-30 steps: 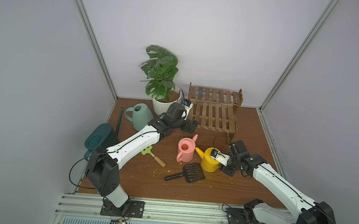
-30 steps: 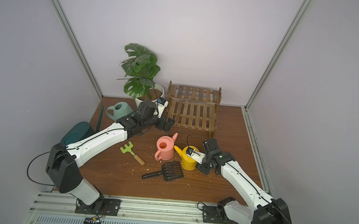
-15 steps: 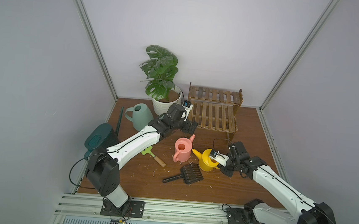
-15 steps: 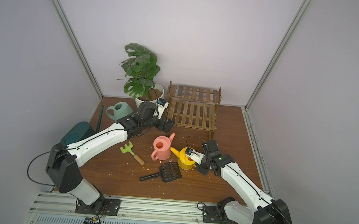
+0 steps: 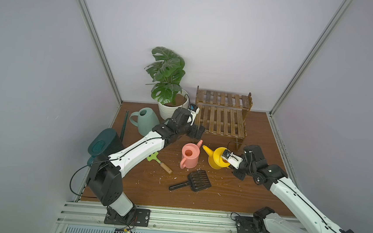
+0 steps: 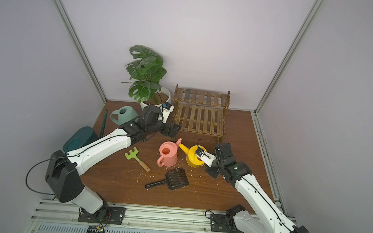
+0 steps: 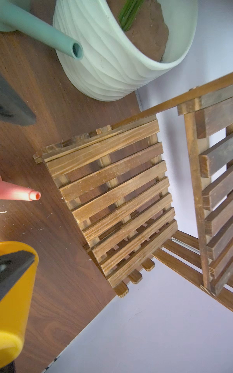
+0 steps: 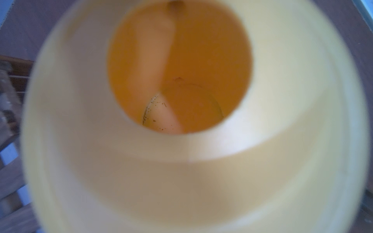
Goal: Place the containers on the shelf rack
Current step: 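Pick up a container from the center of the board.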
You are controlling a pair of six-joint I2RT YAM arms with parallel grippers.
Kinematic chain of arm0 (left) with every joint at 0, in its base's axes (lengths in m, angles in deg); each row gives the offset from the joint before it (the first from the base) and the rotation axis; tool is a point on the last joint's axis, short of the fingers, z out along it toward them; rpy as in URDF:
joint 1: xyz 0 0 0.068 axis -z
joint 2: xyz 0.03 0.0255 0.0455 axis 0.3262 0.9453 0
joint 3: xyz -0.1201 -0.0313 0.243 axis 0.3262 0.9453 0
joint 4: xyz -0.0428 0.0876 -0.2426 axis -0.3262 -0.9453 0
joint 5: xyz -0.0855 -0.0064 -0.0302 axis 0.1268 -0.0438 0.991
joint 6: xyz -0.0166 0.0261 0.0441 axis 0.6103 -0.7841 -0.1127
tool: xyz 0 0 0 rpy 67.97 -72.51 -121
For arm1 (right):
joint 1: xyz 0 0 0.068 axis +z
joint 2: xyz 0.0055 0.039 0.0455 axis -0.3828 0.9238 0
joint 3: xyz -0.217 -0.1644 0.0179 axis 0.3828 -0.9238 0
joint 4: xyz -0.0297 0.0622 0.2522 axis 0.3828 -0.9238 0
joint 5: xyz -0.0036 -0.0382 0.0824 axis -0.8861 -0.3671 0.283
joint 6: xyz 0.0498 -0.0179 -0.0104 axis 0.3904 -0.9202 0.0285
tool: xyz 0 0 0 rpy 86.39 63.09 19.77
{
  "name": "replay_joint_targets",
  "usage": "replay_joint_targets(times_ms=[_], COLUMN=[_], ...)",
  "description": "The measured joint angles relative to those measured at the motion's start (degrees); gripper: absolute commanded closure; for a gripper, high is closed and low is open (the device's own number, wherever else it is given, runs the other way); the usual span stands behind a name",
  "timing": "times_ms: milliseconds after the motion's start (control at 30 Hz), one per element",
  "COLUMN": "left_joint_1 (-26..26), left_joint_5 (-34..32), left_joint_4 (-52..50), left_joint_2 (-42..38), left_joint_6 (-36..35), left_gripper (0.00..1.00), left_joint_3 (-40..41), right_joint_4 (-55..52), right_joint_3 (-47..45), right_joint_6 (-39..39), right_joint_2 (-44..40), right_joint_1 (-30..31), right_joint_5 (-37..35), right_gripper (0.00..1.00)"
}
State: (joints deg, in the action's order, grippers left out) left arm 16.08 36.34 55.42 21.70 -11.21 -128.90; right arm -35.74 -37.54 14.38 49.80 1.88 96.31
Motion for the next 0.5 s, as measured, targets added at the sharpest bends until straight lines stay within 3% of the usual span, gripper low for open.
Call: replay_joint_targets(times_ms=[267, 500], left_joint_1=[-0.6, -0.7], left_joint_5=[-1.9, -2.9], left_joint_4=[3.2, 3.6], left_joint_2=[-4.2, -4.3], left_joint_6=[0.9, 1.2], left_gripper=[0.01, 0.01], left_joint_3=[1.2, 1.2], right_joint_4=[-0.3, -0.4], right_joint_3=[5.7, 13.4], right_joint_6=[2.4, 11.8], right_joint_2=[-2.8, -0.8], right_joint_1=[0.0, 0.0], right_joint_5=[-0.1, -0.3], right_gripper=[1.0, 1.0])
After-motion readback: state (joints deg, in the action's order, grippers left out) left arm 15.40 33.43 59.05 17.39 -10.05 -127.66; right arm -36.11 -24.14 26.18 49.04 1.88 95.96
